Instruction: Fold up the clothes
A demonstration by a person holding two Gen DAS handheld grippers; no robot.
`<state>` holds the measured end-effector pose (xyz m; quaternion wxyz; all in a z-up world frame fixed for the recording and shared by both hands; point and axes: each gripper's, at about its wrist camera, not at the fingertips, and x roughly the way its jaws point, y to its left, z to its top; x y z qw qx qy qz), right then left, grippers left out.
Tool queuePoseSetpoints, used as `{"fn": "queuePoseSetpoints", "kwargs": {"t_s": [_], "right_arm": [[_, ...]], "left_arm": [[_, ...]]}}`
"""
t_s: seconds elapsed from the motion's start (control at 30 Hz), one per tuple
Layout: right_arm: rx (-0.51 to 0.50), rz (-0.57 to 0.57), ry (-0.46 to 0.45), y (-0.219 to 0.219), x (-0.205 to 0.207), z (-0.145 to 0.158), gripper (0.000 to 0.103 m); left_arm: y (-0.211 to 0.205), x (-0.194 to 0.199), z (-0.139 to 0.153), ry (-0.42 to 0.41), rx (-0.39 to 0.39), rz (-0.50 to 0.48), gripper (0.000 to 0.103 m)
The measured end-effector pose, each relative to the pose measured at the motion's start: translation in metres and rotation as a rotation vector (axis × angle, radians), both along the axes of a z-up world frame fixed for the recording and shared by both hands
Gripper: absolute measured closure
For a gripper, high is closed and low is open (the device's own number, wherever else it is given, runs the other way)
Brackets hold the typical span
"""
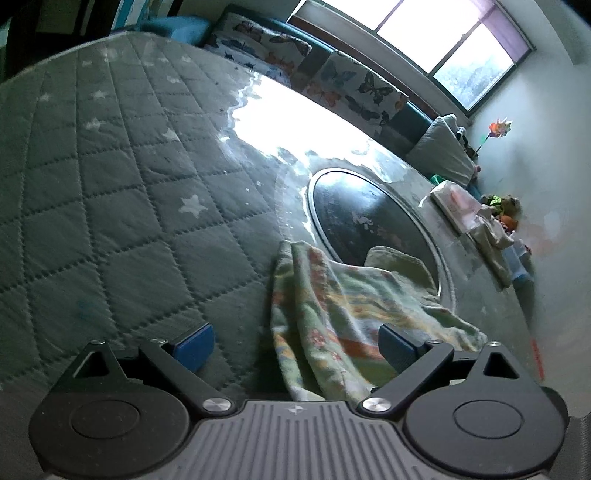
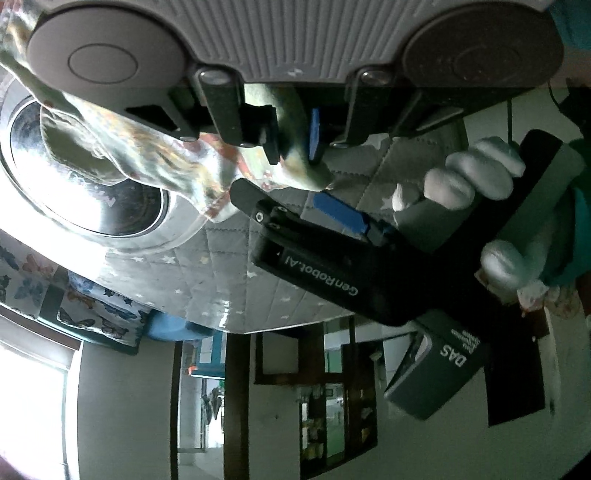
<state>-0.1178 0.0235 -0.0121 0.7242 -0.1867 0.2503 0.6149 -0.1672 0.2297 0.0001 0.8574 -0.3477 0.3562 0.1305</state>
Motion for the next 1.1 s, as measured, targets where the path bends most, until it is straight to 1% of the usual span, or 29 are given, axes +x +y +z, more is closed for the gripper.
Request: {"fn": "queuePoseSetpoints", "kwargs": {"t_s": [0.13,0.2,0.23,0.3,0.47,0.53,0.67,0.9,0.97,1.03,1.07,1.1], "right_arm": [[0.031,-0.012,0.019,-0.006,0.006,0.006,0.09],[0.045,-0.019,0.024,-0.009,0.008,0.009,0.09],[0.052,-0.023,0.028,-0.011,0.008,0.011,0.091],[0.065,-0.032,0.036,-0.014,0.011,0.013,0.091],[0.095,-0.054,0.06,-0.02,0.017,0.017,0.092],[0.104,-0.058,0.064,-0.02,0.018,0.018,0.092],[0.121,-0.068,0.065,-0.022,0.02,0.019,0.092],[0.12,-0.058,0.058,-0.022,0.015,0.016,0.092],[0.12,-0.054,0.057,-0.022,0.014,0.015,0.092],[0.12,-0.052,0.06,-0.022,0.014,0.015,0.092],[0.12,-0.052,0.062,-0.022,0.014,0.014,0.092],[0.12,-0.052,0.064,-0.022,0.014,0.014,0.092]], "left_arm": [[0.002,0.007,-0.001,-0.008,-0.058,-0.014,0.015],[0.003,0.01,-0.001,-0.008,-0.074,-0.016,0.019],[0.003,0.011,-0.001,-0.007,-0.079,-0.016,0.022],[0.003,0.013,-0.002,-0.006,-0.089,-0.016,0.024],[0.003,0.013,-0.002,-0.004,-0.112,-0.005,0.023],[0.005,0.012,-0.002,0.001,-0.135,0.004,0.02],[0.008,0.011,-0.002,-0.004,-0.177,0.017,0.018],[0.007,0.02,-0.005,-0.002,-0.185,-0.007,0.02],[0.006,0.026,-0.005,-0.003,-0.183,-0.023,0.024],[0.005,0.032,-0.007,-0.005,-0.189,-0.046,0.039],[0.005,0.035,-0.009,-0.006,-0.192,-0.055,0.044],[0.005,0.037,-0.011,-0.005,-0.2,-0.062,0.054]]}}
